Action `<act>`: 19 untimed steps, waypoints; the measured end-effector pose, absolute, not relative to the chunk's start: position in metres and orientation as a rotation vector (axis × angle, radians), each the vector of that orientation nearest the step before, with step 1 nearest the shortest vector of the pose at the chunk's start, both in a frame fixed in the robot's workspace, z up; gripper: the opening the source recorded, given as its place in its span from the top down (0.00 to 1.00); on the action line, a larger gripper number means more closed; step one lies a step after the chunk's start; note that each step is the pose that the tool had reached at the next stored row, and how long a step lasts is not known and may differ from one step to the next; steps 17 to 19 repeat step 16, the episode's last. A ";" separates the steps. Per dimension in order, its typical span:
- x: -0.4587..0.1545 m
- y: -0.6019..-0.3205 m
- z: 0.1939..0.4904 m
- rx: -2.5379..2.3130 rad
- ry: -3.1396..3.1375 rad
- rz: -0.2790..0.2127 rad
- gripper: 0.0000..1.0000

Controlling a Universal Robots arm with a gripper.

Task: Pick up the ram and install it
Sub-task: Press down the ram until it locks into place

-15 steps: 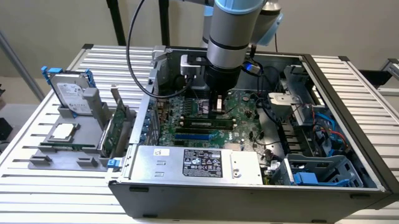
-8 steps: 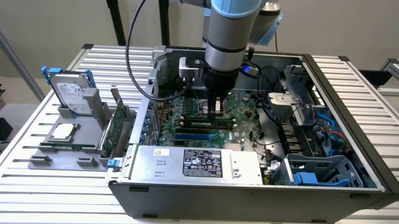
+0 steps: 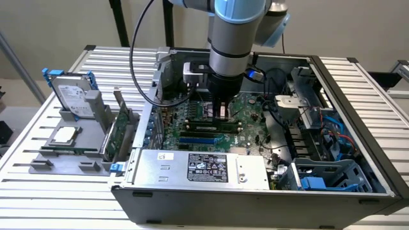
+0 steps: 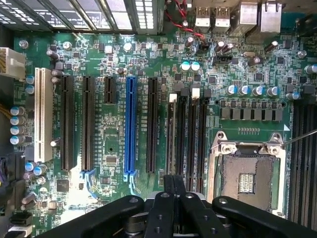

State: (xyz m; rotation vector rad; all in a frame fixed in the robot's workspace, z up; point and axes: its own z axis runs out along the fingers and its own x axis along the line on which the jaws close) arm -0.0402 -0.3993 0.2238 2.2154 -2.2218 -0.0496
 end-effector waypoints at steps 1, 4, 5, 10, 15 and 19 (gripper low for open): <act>-0.040 -0.399 0.224 2.216 -2.222 -0.050 1.00; -0.040 -0.399 0.232 2.218 -2.224 -0.052 1.00; -0.040 -0.399 0.237 2.217 -2.223 -0.051 1.00; -0.040 -0.399 0.247 2.217 -2.223 -0.052 1.00; -0.040 -0.399 0.248 2.217 -2.224 -0.053 1.00; -0.040 -0.399 0.248 2.217 -2.224 -0.054 1.00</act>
